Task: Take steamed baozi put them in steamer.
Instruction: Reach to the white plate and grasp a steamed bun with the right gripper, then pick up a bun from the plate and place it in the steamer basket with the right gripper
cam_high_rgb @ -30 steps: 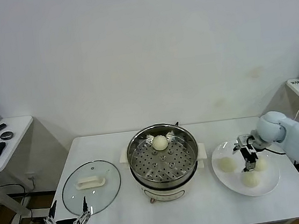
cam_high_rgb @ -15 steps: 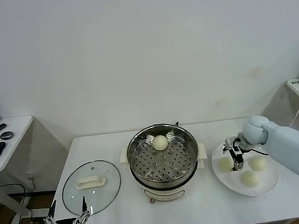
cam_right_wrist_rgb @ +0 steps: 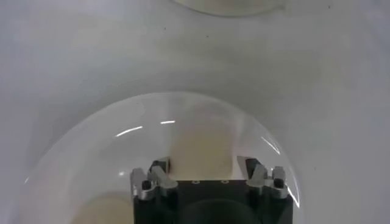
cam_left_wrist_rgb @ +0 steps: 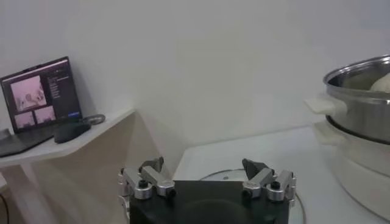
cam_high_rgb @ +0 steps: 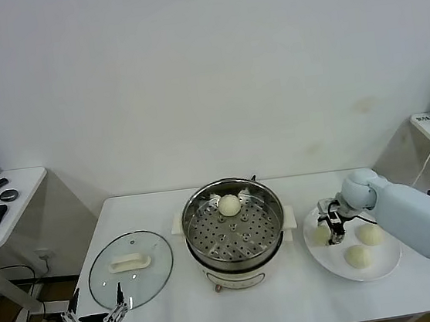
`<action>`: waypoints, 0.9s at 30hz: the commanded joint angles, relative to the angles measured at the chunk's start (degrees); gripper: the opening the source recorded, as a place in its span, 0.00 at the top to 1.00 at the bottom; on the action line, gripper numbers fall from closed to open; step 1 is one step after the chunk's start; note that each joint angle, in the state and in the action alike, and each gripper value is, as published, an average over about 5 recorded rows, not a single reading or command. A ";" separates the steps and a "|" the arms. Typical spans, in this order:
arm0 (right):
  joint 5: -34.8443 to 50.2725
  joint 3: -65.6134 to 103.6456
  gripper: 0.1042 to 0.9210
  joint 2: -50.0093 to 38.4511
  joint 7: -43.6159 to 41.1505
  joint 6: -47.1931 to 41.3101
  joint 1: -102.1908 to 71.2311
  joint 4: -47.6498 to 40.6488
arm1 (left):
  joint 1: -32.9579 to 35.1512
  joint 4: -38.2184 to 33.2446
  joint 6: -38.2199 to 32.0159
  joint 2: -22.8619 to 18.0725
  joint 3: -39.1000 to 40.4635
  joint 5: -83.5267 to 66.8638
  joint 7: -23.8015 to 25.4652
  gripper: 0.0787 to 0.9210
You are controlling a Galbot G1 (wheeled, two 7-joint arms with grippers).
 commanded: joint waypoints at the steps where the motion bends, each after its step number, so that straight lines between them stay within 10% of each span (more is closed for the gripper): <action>1: 0.44 -0.09 0.41 -1.15 -0.54 -0.49 0.86 1.19 | 0.11 -0.20 0.06 -0.03 -0.01 -0.03 0.02 0.12; 16: 22.18 -22.49 0.46 -13.31 -2.08 -7.62 34.11 19.28 | -0.36 -1.31 0.29 0.94 0.42 -0.29 0.32 0.12; 27: 48.52 -41.71 0.44 4.12 7.22 -22.62 58.79 28.93 | -2.95 -0.45 1.24 2.32 0.50 -0.82 0.73 0.12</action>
